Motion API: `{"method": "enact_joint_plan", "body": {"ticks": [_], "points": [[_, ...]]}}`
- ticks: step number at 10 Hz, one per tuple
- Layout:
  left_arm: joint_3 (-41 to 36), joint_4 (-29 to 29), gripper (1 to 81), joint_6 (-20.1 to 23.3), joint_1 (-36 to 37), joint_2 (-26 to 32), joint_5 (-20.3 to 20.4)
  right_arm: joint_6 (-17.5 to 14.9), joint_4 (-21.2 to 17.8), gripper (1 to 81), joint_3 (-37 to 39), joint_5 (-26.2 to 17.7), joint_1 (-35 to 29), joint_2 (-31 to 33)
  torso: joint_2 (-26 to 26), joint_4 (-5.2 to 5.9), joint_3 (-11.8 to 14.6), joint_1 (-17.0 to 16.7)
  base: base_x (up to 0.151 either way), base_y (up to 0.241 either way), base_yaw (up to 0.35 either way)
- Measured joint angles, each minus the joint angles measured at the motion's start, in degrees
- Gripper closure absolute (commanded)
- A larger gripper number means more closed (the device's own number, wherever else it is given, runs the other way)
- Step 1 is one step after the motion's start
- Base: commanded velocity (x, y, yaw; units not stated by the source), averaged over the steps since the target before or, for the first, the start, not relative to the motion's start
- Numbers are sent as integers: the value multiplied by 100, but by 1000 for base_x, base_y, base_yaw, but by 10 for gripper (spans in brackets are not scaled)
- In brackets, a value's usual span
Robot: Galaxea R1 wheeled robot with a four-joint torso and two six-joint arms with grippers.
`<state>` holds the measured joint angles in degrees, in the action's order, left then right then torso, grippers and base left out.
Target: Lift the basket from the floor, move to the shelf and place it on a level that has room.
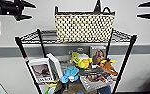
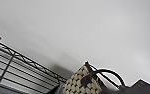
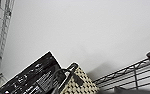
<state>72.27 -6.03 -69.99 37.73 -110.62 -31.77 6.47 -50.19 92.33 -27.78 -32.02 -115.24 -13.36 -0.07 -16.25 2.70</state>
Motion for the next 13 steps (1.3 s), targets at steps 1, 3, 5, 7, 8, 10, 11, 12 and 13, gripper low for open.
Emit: {"method": "enact_joint_plan", "body": {"ticks": [1,3,5,7,8,10,11,12,13], "points": [[-61,-18,10,111,0,273,-172,5,74,10,0,-140,100,251,0,0,0,0,0,0,0],[-83,-55,10,402,-2,653,-613,11,375,10,13,-501,221,584,0,0,0,-2,0,0,0],[107,-107,10,703,-206,922,-841,20,681,10,221,-777,455,735,-2,0,2,-2,0,0,0],[332,-145,10,1007,-675,1202,-957,20,879,10,529,-945,769,769,-2,0,2,-2,0,0,0],[474,-149,10,1204,-811,1376,-965,20,1034,10,667,-1028,1039,769,-2,0,2,-2,0,0,0],[837,-208,10,1632,-1039,1702,-1075,-2,1323,10,916,-1240,1375,785,-2,0,2,-2,0,0,0],[976,-212,10,1848,-1240,1763,-1101,-4,1445,10,962,-1285,1480,788,-2,0,2,-2,0,0,0],[1130,-212,10,2054,-1409,1798,-1123,-4,1599,10,979,-1312,1641,785,-2,0,2,-5,0,0,0],[1290,-215,10,2200,-1541,1870,-1120,-4,1726,10,1018,-1356,1852,783,-2,0,2,-2,0,0,0]]}}
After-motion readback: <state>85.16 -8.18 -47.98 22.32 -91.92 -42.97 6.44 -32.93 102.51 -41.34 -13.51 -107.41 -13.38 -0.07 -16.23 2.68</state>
